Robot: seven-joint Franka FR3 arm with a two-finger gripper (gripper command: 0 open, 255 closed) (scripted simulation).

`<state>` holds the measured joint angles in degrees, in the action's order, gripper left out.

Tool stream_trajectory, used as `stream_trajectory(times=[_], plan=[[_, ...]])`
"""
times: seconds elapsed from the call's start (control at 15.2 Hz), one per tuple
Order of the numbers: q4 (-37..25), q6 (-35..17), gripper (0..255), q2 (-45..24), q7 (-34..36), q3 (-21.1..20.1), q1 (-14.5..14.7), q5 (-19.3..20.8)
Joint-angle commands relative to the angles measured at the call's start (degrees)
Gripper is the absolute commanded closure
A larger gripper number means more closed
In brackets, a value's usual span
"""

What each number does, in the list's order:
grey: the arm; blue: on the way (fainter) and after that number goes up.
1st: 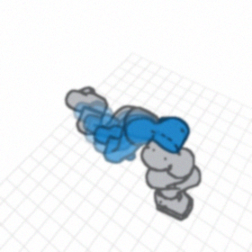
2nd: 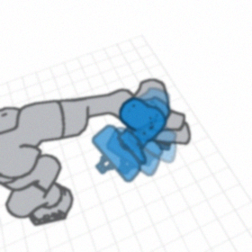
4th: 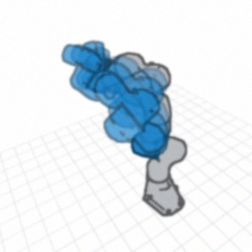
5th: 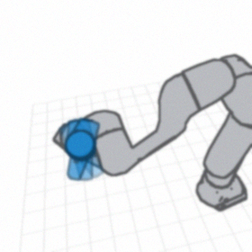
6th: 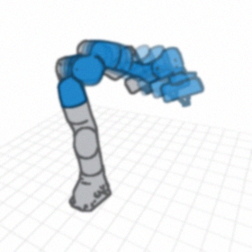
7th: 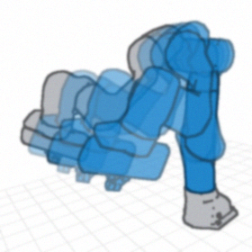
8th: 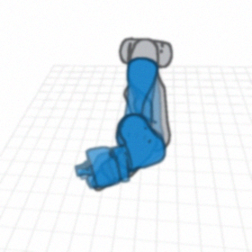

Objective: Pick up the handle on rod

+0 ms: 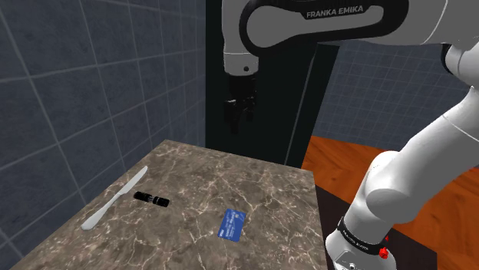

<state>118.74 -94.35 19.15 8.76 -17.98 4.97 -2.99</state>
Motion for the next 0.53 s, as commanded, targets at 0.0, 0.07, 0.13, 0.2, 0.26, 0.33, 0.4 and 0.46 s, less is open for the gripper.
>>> stream_trajectory(times=[0.0, 0.07, 0.13, 0.2, 0.26, 0.33, 0.4, 0.46], plan=[[-2.33, -0.82, 0, -4.00, 1.19, -1.67, 0.61, 0.24], [-3.70, -1.08, 0, -6.05, 1.82, -2.47, 0.93, 0.50], [-5.13, -1.29, 0, -8.13, 2.47, -3.26, 1.28, 0.81], [-6.61, -1.45, 0, -10.24, 3.13, -4.03, 1.65, 1.18], [-8.16, -1.57, 0, -12.39, 3.80, -4.77, 2.05, 1.62], [-9.77, -1.63, 0, -14.56, 4.49, -5.49, 2.49, 2.11], [-11.44, -1.64, 0, -16.76, 5.19, -6.19, 2.96, 2.66], [-13.18, -1.60, 0, -18.99, 5.89, -6.83, 3.49, 3.26]])
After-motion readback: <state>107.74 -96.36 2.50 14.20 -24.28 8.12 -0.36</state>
